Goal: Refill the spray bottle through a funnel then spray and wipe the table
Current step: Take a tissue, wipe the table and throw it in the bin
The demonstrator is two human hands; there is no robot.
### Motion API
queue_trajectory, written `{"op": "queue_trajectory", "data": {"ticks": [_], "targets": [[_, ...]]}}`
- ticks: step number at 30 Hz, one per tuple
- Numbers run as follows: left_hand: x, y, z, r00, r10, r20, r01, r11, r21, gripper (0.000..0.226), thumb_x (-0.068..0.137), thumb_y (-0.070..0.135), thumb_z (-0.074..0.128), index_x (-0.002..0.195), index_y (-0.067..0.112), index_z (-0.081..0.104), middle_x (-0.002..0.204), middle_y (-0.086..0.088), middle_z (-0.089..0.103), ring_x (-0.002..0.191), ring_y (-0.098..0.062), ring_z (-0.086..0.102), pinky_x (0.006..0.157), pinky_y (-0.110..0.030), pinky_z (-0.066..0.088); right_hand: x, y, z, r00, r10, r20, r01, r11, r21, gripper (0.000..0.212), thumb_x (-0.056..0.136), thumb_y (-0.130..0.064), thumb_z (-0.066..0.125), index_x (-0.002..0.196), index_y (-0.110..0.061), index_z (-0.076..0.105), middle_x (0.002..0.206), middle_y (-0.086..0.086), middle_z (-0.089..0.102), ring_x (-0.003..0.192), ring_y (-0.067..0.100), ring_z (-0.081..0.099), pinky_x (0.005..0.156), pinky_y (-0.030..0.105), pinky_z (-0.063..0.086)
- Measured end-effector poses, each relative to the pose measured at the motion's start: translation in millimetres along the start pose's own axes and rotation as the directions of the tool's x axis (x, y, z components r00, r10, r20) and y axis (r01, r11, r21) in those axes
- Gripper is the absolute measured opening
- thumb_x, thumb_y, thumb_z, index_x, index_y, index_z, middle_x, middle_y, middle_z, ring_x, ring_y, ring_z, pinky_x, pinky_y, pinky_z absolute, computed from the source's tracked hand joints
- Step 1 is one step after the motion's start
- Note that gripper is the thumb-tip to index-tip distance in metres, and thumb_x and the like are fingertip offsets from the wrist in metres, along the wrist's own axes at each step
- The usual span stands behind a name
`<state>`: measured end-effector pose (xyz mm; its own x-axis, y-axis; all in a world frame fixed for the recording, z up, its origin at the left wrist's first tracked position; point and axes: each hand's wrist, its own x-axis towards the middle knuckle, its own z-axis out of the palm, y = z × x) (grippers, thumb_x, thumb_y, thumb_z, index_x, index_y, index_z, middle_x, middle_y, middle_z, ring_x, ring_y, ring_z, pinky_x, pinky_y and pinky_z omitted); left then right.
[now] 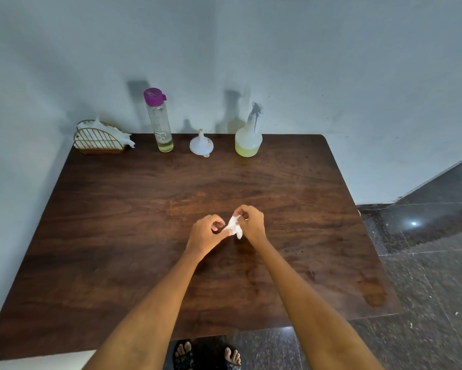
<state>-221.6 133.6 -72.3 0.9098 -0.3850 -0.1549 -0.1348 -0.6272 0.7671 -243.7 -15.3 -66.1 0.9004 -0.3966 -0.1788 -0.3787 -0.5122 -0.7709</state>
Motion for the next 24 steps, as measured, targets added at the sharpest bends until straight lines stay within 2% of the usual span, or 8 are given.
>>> {"op": "queue_trajectory", "data": {"ticks": [2, 5, 9, 13, 17, 19, 21, 24], "targets": [[-5, 2, -2, 0.996, -0.073, -0.045, 0.067, 0.991, -0.118, 0.026, 0.079, 0.043, 0.069, 0.079, 0.017, 0.067, 0.078, 0.005, 0.068, 0.076, -0.011, 0.064, 0.071, -0.031, 0.053, -3, -3, -3, 0.998, 0.055, -0.031, -0.051, 0.993, 0.11, 0.028, 0.076, 0.013, 0.044, 0.08, -0.001, 0.068, 0.091, 0.015, 0.07, 0.073, 0.012, 0.056, 0.066, 0.014, 0.041], [-12, -3, -13, 0.979, -0.124, -0.161, 0.093, 0.978, -0.188, 0.03, 0.09, 0.039, 0.057, 0.08, 0.012, 0.067, 0.077, -0.001, 0.069, 0.076, -0.017, 0.066, 0.071, -0.035, 0.052, -10, -3, -14, 0.996, 0.042, -0.077, -0.035, 0.996, 0.085, 0.029, 0.075, 0.013, 0.044, 0.076, 0.002, 0.071, 0.088, 0.016, 0.072, 0.061, 0.008, 0.053, 0.056, 0.008, 0.038], [-21, -31, -33, 0.96, -0.052, -0.276, 0.083, 0.992, 0.1, 0.02, 0.094, 0.024, 0.052, 0.093, 0.012, 0.067, 0.09, -0.004, 0.072, 0.085, -0.02, 0.068, 0.083, -0.035, 0.049, -12, 2, -30, 0.985, -0.03, -0.172, 0.029, 1.0, -0.007, 0.015, 0.081, 0.001, 0.056, 0.082, 0.003, 0.071, 0.092, 0.017, 0.07, 0.087, 0.027, 0.063, 0.078, 0.031, 0.05], [-33, -47, -42, 0.938, -0.054, -0.341, 0.128, 0.972, 0.198, 0.015, 0.09, 0.013, 0.054, 0.095, 0.011, 0.068, 0.092, -0.005, 0.072, 0.089, -0.025, 0.067, 0.086, -0.04, 0.047, -36, 8, 4, 0.985, -0.128, 0.116, 0.161, 0.922, -0.353, 0.034, 0.088, 0.003, 0.044, 0.117, -0.005, 0.062, 0.104, 0.023, 0.062, 0.101, 0.035, 0.054, 0.092, 0.037, 0.047], [-41, -55, -49, 0.942, 0.002, -0.337, 0.09, 0.962, 0.256, 0.012, 0.088, 0.011, 0.057, 0.093, 0.01, 0.068, 0.087, -0.005, 0.072, 0.086, -0.028, 0.066, 0.084, -0.041, 0.043, -52, 20, 20, 0.98, -0.196, 0.039, 0.194, 0.889, -0.415, 0.019, 0.076, 0.007, 0.064, 0.091, -0.002, 0.07, 0.085, 0.016, 0.07, 0.092, 0.035, 0.065, 0.082, 0.038, 0.055], [-43, -61, -53, 0.934, -0.016, -0.356, 0.114, 0.96, 0.256, 0.012, 0.088, 0.011, 0.057, 0.094, 0.009, 0.067, 0.087, -0.006, 0.071, 0.086, -0.03, 0.065, 0.084, -0.042, 0.042, -48, 23, 17, 0.982, -0.187, 0.027, 0.184, 0.913, -0.364, 0.024, 0.082, 0.01, 0.058, 0.103, 0.001, 0.065, 0.108, 0.019, 0.067, 0.109, 0.037, 0.06, 0.091, 0.041, 0.053], [-46, -67, -54, 0.928, -0.05, -0.37, 0.149, 0.958, 0.244, 0.014, 0.089, 0.011, 0.056, 0.097, 0.008, 0.067, 0.089, -0.008, 0.071, 0.088, -0.03, 0.064, 0.085, -0.042, 0.042, -47, 23, 13, 0.992, -0.127, -0.013, 0.113, 0.919, -0.378, 0.033, 0.094, 0.003, 0.042, 0.125, 0.001, 0.053, 0.138, 0.018, 0.049, 0.132, 0.033, 0.041, 0.109, 0.04, 0.039], [-48, -72, -55, 0.926, -0.049, -0.374, 0.147, 0.96, 0.237, 0.014, 0.089, 0.012, 0.055, 0.098, 0.008, 0.066, 0.091, -0.008, 0.071, 0.089, -0.03, 0.063, 0.085, -0.042, 0.041, -50, 21, 19, 0.996, -0.071, 0.05, 0.086, 0.9, -0.427, 0.033, 0.095, -0.004, 0.037, 0.124, 0.001, 0.052, 0.133, 0.02, 0.046, 0.126, 0.032, 0.042, 0.106, 0.039, 0.036]]}}
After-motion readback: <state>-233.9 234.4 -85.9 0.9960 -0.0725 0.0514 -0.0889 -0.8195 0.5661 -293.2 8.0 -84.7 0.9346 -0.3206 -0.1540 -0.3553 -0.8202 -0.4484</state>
